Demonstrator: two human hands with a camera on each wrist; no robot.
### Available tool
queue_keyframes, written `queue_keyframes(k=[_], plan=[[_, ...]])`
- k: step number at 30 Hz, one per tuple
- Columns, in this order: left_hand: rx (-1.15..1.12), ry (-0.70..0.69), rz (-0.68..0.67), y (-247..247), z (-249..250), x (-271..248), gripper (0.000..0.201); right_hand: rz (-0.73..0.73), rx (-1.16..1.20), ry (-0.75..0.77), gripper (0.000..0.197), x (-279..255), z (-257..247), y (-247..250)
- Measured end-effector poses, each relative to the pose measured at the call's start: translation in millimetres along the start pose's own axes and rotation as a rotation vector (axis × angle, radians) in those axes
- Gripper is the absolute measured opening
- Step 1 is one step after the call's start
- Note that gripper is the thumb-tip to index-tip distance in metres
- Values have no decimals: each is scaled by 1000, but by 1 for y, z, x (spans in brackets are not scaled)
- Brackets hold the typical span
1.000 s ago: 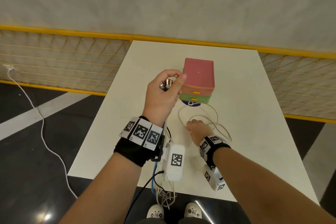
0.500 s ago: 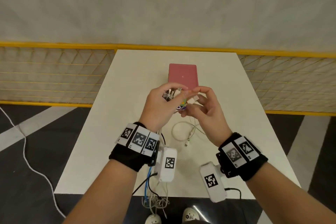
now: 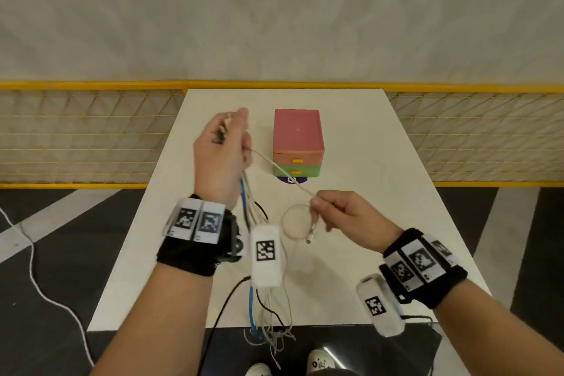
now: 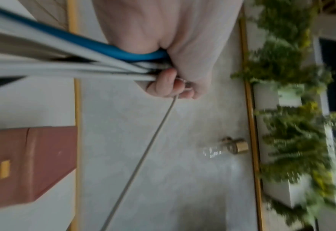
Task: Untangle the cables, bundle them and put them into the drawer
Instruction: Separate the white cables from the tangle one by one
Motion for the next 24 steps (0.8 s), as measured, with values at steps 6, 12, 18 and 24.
queue_keyframes(k=[6,12,18,24], plan=[[341,-113,-201,5,14,-8,14,165,-263,74,35,-5,-28,47],[525,-127,-541,-30,-1,-47,25,193,-288,176,26,12,-69,54],[141,-23,63,4,9,-6,27,144,-478,-44,22,-24,-20,69],[167,47,4,-1,-10,-11,24,101,-299,-205,30,-38,-49,60]])
Point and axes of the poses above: each hand's wrist, its own x-axis towards the middle knuckle, its own y-axis out of the back of the hand, z = x × y, the point moved 2 cm from there along x, towards the middle knuckle, and after that the axes turned 12 degrees about z, right-handed, at the moved point
